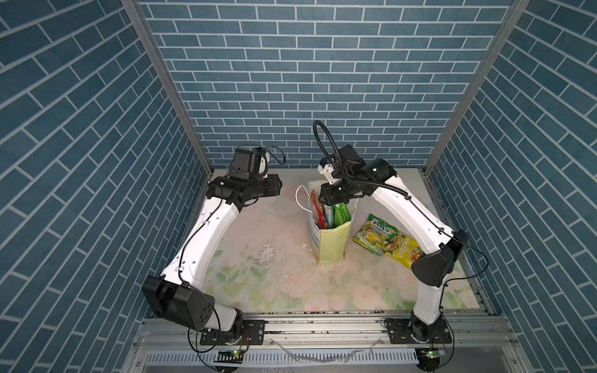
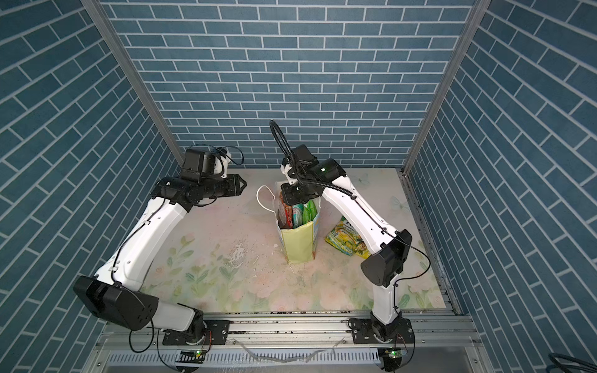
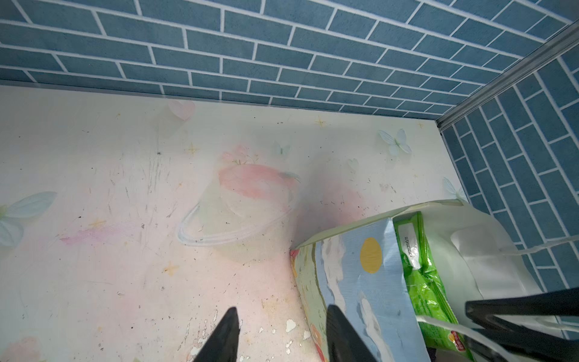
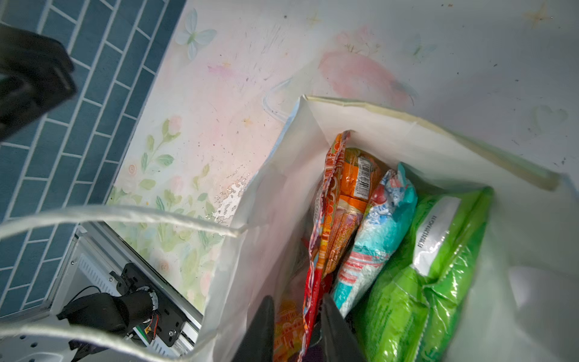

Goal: Take the snacks out of the paper bag
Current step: Rotate the paper bag at the center of the table, then pick up the snack from the paper bag.

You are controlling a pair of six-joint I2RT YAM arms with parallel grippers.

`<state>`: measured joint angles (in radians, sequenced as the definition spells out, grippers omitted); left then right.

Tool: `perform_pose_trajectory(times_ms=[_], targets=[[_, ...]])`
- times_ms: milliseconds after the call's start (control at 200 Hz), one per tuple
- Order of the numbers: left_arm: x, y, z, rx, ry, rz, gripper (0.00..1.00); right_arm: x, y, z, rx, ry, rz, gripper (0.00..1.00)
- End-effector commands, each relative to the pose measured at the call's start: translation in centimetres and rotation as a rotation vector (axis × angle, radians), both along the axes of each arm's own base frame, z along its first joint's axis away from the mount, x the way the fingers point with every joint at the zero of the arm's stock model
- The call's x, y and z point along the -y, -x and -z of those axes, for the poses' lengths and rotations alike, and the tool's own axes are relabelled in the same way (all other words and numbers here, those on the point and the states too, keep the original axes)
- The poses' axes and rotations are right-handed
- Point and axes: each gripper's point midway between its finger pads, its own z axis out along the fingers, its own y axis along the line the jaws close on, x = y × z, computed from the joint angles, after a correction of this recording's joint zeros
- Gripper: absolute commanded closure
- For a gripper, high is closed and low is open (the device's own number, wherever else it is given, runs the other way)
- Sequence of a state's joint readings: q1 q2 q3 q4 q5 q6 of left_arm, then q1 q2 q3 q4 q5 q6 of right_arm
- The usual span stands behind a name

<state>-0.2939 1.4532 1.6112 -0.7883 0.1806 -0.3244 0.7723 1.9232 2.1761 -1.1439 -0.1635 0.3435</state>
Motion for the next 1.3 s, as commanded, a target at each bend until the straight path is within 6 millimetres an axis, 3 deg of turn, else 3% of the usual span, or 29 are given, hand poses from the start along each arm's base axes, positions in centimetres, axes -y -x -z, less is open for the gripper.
perform_pose_trajectory(times_ms=[0,450,540,750,1055,1295], targets=[[0.2,-0.2,0.1,-0.004,-0.004,0.013,0.53,0.1,-0.4,1.8,-0.022,0.066,0.037,0.71],[-0.1,0.0,0.0,-0.003,-0.028,0.022,0.53,-1.4,-2.1,4.4,-0.027,0.097,0.037,0.70],[-0.1,0.1,0.0,-0.005,-0.031,0.024,0.53,-1.0,-2.4,3.9,-0.001,0.103,0.055,0.66],[-0.4,0.1,-0.3,-0.014,-0.037,0.017,0.53,0.4,-3.1,0.2,0.102,0.068,0.115,0.67],[-0.3,-2.4,-0.6,-0.009,-0.026,0.030,0.53,2.5,-3.8,1.4,0.065,0.175,0.204,0.70],[0.7,-3.8,-0.7,-0.028,-0.014,0.101,0.53,1.7,-4.2,2.3,0.006,0.173,0.237,0.70]])
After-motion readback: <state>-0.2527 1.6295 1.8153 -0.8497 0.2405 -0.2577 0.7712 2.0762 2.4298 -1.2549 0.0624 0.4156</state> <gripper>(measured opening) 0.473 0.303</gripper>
